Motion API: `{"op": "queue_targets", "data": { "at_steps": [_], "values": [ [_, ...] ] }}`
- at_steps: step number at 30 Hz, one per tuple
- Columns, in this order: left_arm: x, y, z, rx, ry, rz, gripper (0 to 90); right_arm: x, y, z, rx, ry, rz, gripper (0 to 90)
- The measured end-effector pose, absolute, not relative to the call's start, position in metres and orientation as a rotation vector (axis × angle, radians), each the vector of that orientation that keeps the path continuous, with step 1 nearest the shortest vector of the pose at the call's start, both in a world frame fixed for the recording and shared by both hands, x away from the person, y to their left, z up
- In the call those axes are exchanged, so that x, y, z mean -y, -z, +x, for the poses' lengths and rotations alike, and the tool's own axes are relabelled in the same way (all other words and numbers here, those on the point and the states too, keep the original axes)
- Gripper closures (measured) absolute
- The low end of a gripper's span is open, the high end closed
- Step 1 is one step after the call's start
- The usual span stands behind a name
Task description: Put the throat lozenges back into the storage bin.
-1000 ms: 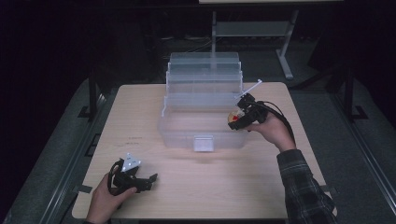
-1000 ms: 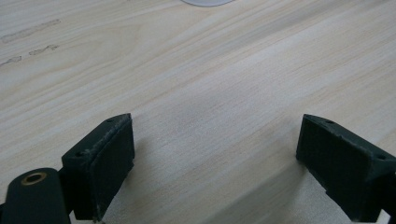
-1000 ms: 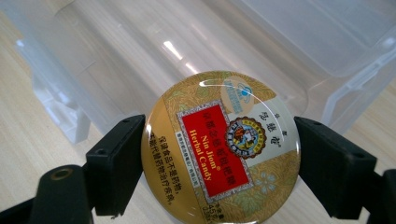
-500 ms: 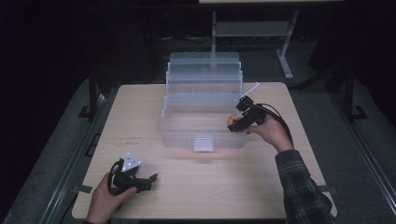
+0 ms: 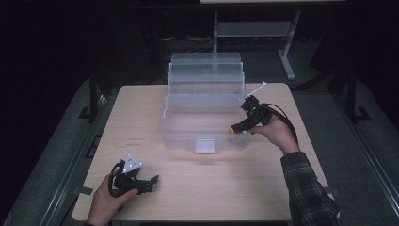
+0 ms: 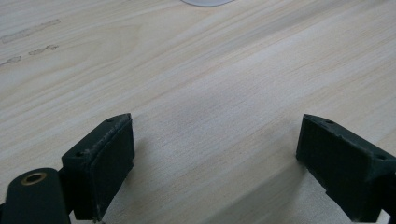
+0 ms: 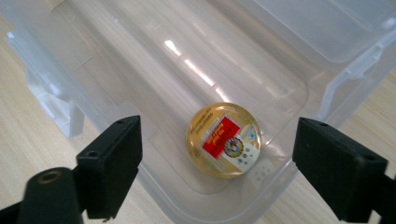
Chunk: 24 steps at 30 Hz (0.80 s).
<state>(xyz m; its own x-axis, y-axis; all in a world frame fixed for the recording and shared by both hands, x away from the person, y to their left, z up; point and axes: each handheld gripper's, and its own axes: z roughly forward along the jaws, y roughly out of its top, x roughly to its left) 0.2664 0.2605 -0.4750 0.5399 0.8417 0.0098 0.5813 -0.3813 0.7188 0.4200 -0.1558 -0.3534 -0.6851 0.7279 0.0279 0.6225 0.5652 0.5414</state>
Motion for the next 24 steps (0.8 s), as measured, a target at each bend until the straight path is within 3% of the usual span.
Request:
{"op": "queue_targets", "data": {
  "at_steps": [8,24],
  "values": [
    [-0.260,0.475,0.266,-1.144,-0.497,2.105,10.6,0.163,0.350,0.412,-2.572,-0.799,1.134,2.3],
    [-0.260,0.475,0.266,-1.143,-0.496,2.105,10.6,0.187,0.358,0.387,-2.509,-0.822,1.135,1.7]
  ]
}}
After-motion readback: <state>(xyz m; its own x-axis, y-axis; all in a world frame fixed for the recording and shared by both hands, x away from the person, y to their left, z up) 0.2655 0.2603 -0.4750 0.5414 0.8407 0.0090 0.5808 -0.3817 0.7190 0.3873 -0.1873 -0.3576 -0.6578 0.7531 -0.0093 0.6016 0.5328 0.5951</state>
